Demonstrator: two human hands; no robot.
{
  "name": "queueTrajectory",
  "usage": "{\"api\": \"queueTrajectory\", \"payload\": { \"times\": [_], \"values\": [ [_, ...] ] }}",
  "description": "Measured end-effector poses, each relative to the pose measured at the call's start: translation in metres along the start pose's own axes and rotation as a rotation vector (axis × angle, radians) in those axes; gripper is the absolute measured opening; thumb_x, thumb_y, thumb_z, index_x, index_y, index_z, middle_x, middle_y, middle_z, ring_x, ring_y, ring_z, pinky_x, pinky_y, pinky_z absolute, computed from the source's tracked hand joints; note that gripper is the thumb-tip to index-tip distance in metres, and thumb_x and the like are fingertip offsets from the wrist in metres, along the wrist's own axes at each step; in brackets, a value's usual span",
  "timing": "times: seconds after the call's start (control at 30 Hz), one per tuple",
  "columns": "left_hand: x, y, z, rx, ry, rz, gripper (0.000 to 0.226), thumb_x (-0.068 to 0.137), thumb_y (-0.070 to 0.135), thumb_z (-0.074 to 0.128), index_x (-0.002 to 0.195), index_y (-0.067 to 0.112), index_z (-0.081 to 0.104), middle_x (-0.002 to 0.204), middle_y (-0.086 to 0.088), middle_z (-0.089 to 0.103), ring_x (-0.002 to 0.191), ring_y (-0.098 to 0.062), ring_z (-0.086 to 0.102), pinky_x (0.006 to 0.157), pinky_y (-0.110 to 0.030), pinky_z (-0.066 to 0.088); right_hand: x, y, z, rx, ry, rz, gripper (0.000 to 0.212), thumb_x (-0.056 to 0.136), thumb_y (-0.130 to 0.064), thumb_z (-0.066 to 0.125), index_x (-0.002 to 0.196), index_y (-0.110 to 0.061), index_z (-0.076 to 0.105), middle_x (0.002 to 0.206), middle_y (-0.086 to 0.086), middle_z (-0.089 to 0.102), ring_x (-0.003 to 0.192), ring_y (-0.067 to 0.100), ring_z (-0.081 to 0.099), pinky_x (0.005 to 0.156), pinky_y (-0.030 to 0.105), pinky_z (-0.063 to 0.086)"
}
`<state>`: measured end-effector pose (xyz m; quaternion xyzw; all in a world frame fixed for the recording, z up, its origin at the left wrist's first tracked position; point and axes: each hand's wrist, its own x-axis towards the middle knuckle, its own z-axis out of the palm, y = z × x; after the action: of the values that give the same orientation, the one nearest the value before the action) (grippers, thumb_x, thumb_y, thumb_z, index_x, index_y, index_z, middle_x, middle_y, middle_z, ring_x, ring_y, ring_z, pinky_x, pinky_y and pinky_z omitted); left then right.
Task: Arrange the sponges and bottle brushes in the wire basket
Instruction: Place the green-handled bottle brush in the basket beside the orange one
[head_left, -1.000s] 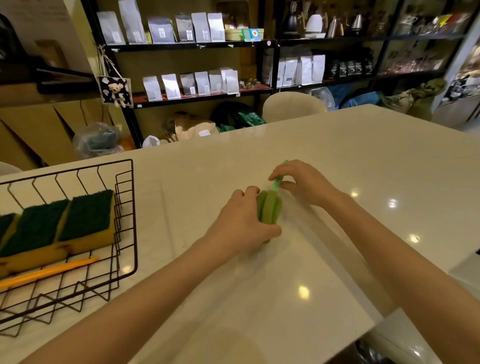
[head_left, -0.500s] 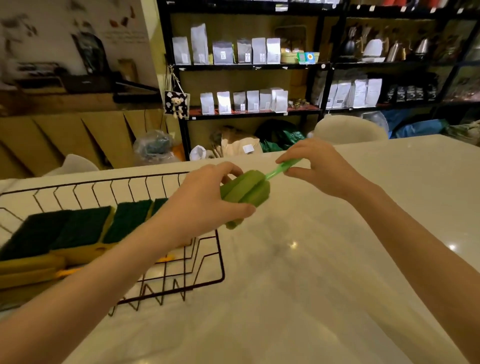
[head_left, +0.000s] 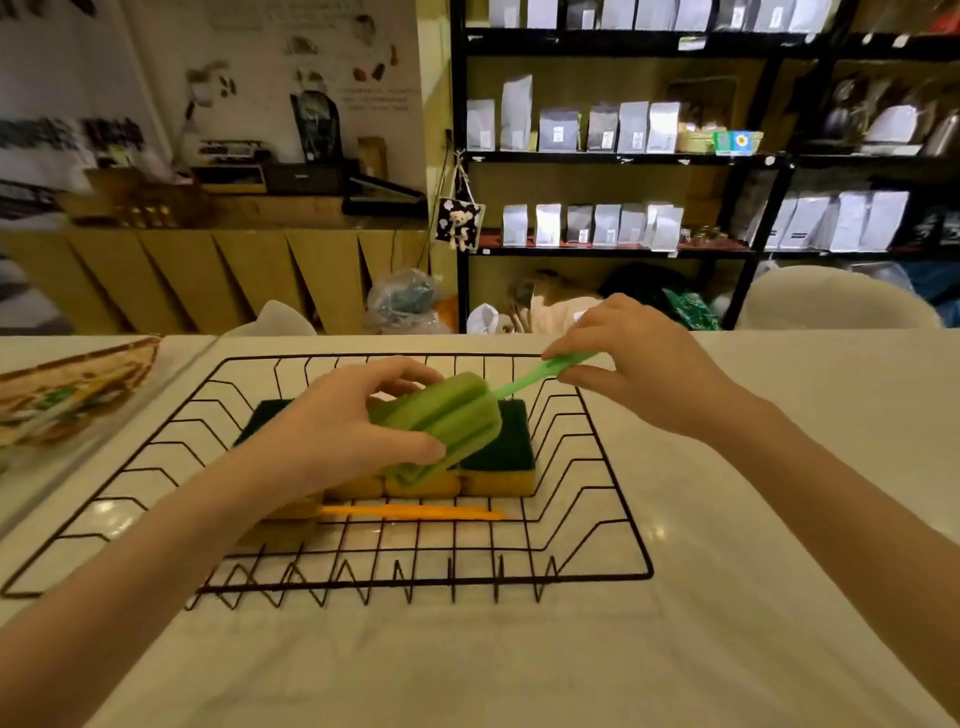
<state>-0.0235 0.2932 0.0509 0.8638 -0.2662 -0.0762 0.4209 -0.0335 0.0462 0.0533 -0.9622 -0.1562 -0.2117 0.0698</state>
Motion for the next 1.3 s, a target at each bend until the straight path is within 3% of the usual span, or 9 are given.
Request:
{"api": "queueTrajectory", "payload": {
  "times": [0.3, 0.5, 0.63, 0.77, 0.87, 1.0, 1.1, 1.2, 1.3],
  "values": [
    [-0.03, -0.064, -0.039, -0.064, -0.103, -0.165, 0.043, 0.072, 0.014, 0.073, 0.1, 0.041, 0.055, 0.104, 0.011, 0.056, 0.093, -0.011, 0.056, 0.069, -0.021, 0.05, 0.007, -0.061, 0.035, 0.083, -0.21, -0.004, 0.026, 0.082, -0.037, 0.059, 0.107, -0.033, 0.065, 0.086, -0.013, 0.054, 0.084, 0.007, 0.04, 0.061, 0.02, 0.034],
    [-0.035, -0.075, -0.046, 0.009, -0.178, -0.136, 0.043, 0.066, 0.028, 0.072, 0.104, 0.039, 0.055, 0.104, 0.012, 0.055, 0.094, -0.01, 0.056, 0.068, -0.017, 0.047, 0.003, -0.078, 0.043, 0.07, -0.314, 0.006, 0.026, 0.084, -0.034, 0.058, 0.109, -0.031, 0.063, 0.101, -0.008, 0.062, 0.086, 0.007, 0.044, 0.06, 0.016, 0.033],
    [-0.031, -0.072, -0.05, 0.012, -0.219, -0.114, 0.042, 0.069, 0.031, 0.075, 0.104, 0.039, 0.054, 0.105, 0.012, 0.057, 0.095, -0.008, 0.057, 0.074, -0.02, 0.051, 0.012, -0.078, 0.039, 0.039, -0.249, 0.028, 0.024, 0.084, -0.032, 0.057, 0.107, -0.031, 0.064, 0.101, -0.006, 0.063, 0.087, 0.008, 0.044, 0.063, 0.022, 0.037],
    [-0.023, -0.054, -0.054, -0.116, -0.114, -0.101, 0.041, 0.066, 0.05, 0.061, 0.104, 0.036, 0.059, 0.103, 0.015, 0.062, 0.096, -0.006, 0.059, 0.074, -0.02, 0.049, 0.026, -0.079, 0.022, 0.061, -0.156, -0.001, 0.023, 0.083, -0.032, 0.06, 0.105, -0.03, 0.065, 0.1, -0.005, 0.063, 0.09, 0.009, 0.042, 0.07, 0.026, 0.041],
    [-0.012, -0.037, -0.052, -0.11, -0.041, -0.052, 0.029, 0.073, 0.045, 0.059, 0.1, 0.035, 0.064, 0.095, 0.017, 0.063, 0.089, -0.003, 0.057, 0.07, -0.021, 0.044, 0.038, -0.084, 0.008, 0.009, -0.055, -0.064, 0.023, 0.081, -0.033, 0.061, 0.104, -0.028, 0.066, 0.101, -0.004, 0.064, 0.096, 0.013, 0.045, 0.072, 0.031, 0.044],
    [0.003, -0.026, -0.044, -0.155, -0.065, -0.083, 0.018, 0.077, 0.035, 0.064, 0.091, 0.027, 0.072, 0.088, 0.004, 0.073, 0.084, -0.012, 0.066, 0.074, -0.025, 0.053, 0.05, -0.088, 0.001, -0.028, 0.118, -0.169, 0.022, 0.078, -0.029, 0.066, 0.099, -0.023, 0.07, 0.098, -0.001, 0.067, 0.098, 0.021, 0.051, 0.066, 0.032, 0.043],
    [0.013, -0.024, -0.038, -0.216, -0.1, -0.114, 0.018, 0.079, 0.029, 0.065, 0.089, 0.018, 0.074, 0.08, 0.004, 0.076, 0.07, -0.003, 0.068, 0.063, -0.018, 0.053, 0.055, -0.09, 0.002, -0.103, 0.182, -0.253, 0.019, 0.074, -0.023, 0.069, 0.092, -0.019, 0.072, 0.091, 0.003, 0.071, 0.094, 0.027, 0.059, 0.065, 0.031, 0.044],
    [0.021, -0.026, -0.032, -0.303, -0.082, -0.138, 0.019, 0.078, 0.028, 0.066, 0.088, 0.014, 0.074, 0.084, 0.0, 0.076, 0.075, -0.009, 0.067, 0.074, -0.025, 0.052, 0.058, -0.087, 0.008, -0.137, 0.248, -0.314, 0.026, 0.074, -0.015, 0.065, 0.1, -0.015, 0.069, 0.103, 0.005, 0.071, 0.103, 0.028, 0.061, 0.083, 0.04, 0.05],
    [0.026, -0.029, -0.028, -0.484, 0.022, -0.143, 0.021, 0.08, 0.026, 0.064, 0.092, 0.01, 0.072, 0.085, -0.001, 0.075, 0.077, -0.011, 0.068, 0.074, -0.028, 0.055, 0.051, -0.089, 0.011, 0.11, 0.318, -0.223, 0.042, 0.081, -0.017, 0.059, 0.123, -0.019, 0.054, 0.127, -0.001, 0.057, 0.121, 0.013, 0.045, 0.103, 0.026, 0.033]
  ]
}}
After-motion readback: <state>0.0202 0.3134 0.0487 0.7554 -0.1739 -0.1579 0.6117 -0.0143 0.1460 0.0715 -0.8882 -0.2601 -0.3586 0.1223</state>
